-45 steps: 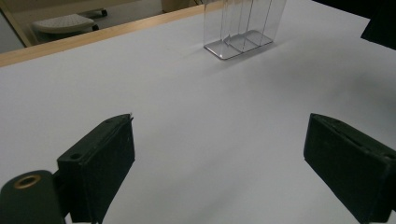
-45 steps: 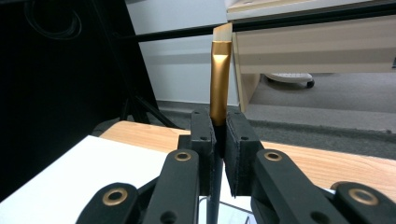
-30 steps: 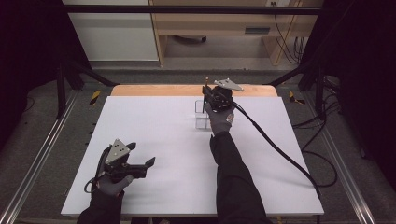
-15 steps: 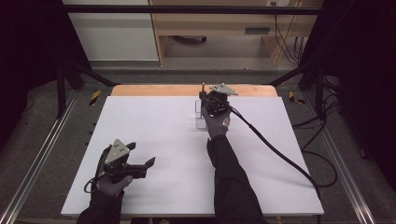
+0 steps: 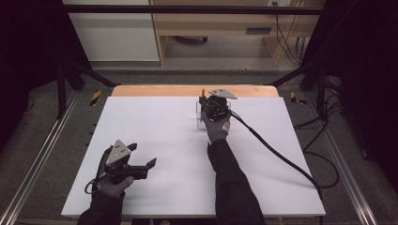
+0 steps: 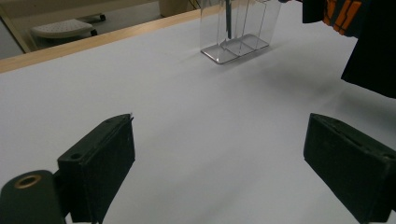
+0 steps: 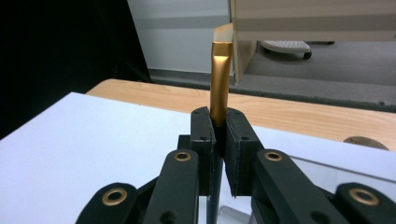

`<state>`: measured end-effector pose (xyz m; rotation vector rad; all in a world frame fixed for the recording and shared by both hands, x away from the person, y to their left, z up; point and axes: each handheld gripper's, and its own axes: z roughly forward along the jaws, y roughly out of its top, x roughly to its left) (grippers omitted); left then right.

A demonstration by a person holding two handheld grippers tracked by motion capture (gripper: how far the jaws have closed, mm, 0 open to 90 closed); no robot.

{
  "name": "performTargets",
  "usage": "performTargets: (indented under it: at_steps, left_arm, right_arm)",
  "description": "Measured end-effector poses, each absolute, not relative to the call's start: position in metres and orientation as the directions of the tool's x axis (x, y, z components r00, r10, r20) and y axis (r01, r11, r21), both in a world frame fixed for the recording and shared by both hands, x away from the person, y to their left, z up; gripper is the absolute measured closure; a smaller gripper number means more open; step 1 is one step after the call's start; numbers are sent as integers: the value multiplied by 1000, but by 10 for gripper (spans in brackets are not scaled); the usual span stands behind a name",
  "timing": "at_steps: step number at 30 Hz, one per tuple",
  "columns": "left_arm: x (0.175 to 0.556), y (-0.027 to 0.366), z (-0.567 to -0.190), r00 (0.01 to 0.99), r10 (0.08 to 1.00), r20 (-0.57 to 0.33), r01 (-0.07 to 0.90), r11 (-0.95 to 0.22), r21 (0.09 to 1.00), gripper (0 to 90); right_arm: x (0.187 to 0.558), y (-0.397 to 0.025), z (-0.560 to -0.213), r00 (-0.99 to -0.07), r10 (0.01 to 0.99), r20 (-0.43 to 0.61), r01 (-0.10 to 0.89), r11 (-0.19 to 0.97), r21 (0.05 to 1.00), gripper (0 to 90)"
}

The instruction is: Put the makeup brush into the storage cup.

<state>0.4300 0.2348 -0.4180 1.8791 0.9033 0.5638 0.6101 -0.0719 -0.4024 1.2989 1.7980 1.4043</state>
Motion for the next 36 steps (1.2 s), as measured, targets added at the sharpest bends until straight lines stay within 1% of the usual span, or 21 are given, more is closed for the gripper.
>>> performTargets:
  at_steps: [5, 9, 11, 16, 22, 26, 31, 36]
  left_arm:
    - [430, 234, -418, 623, 782, 8, 350, -288, 891, 82]
    - [430, 233, -419, 624, 781, 6, 352, -288, 890, 82]
    - [430, 233, -419, 624, 781, 7, 352, -289, 890, 82]
    - [431, 232, -420, 628, 778, 11, 351, -296, 888, 82]
    - [431, 232, -420, 629, 777, 14, 350, -299, 888, 82]
    - [430, 231, -420, 628, 778, 13, 351, -299, 887, 82]
    - [431, 229, -422, 633, 774, 20, 353, -311, 883, 81]
    - [430, 230, -421, 629, 777, 13, 353, -301, 886, 81]
  right_arm:
    - [608, -74, -407, -411, 899, 150, 378, 18, 926, 833]
    - [605, -74, -409, -418, 900, 122, 382, 53, 923, 827]
    - [603, -74, -410, -425, 895, 133, 396, 52, 917, 808]
    - [595, -78, -406, -453, 882, 132, 410, 75, 909, 717]
    - [575, -89, -396, -490, 865, 107, 380, 102, 919, 607]
    - [562, -100, -391, -517, 847, 122, 377, 97, 921, 534]
    - [548, -110, -391, -551, 826, 124, 370, 109, 923, 439]
    - [534, -121, -393, -565, 816, 125, 366, 112, 924, 360]
